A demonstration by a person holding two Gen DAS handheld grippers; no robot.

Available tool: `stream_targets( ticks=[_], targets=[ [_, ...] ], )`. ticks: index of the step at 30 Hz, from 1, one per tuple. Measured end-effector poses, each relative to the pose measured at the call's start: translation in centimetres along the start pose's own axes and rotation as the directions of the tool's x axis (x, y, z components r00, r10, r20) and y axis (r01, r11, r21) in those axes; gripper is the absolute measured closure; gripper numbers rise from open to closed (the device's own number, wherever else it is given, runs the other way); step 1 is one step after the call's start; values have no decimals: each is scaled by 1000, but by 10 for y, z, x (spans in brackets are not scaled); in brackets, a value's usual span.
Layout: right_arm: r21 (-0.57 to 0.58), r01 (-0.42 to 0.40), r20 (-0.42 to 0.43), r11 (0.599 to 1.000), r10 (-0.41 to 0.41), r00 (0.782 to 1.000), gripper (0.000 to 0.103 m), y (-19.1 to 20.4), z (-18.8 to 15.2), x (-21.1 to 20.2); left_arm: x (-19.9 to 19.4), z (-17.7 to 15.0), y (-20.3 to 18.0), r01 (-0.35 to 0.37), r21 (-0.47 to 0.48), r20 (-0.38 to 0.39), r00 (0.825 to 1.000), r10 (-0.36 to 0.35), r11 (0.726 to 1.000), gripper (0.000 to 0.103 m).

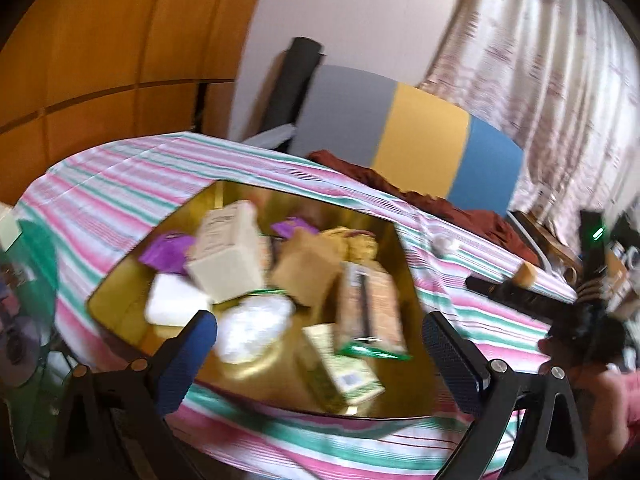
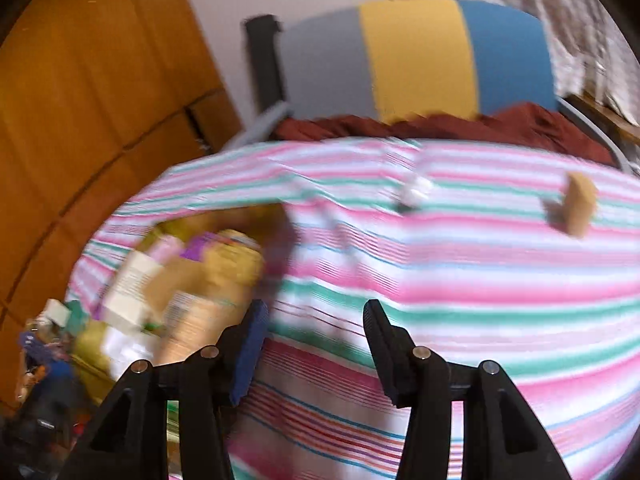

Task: Organize objects
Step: 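Move the right tool to the yellow sponge and grasp it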

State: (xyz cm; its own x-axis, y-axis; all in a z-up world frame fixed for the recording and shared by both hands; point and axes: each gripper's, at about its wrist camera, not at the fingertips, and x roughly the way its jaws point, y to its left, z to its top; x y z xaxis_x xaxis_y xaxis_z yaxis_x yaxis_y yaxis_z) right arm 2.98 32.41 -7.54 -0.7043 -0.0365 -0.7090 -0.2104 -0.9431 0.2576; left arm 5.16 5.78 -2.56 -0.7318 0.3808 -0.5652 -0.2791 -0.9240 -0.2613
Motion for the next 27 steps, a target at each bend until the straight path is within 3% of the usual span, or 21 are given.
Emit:
stream_targets(
  ticks=[7, 14, 20, 25, 27],
  targets=[
    [94, 194, -39, 976, -191, 981, 52, -91, -24, 2, 15, 0, -70, 131, 169, -67, 990, -121, 977, 0],
    [214, 320, -3, 923, -326, 945, 52, -174, 8, -10, 35, -9, -131, 234, 243, -138, 969, -205, 941, 0],
    [246, 352, 53, 903, -375, 925, 46, -215, 63, -2, 56, -17, -161, 257, 266, -197, 958, -208, 929, 0],
    [220, 414, 46, 883, -433, 900, 46, -228, 83, 20, 66, -22, -171, 252, 288, -230, 955, -189, 924, 0],
    [233, 411, 49, 882, -432, 900, 46, -236, 83, 27, 69, -24, -170, 251, 292, -241, 953, -183, 923, 0]
  ],
)
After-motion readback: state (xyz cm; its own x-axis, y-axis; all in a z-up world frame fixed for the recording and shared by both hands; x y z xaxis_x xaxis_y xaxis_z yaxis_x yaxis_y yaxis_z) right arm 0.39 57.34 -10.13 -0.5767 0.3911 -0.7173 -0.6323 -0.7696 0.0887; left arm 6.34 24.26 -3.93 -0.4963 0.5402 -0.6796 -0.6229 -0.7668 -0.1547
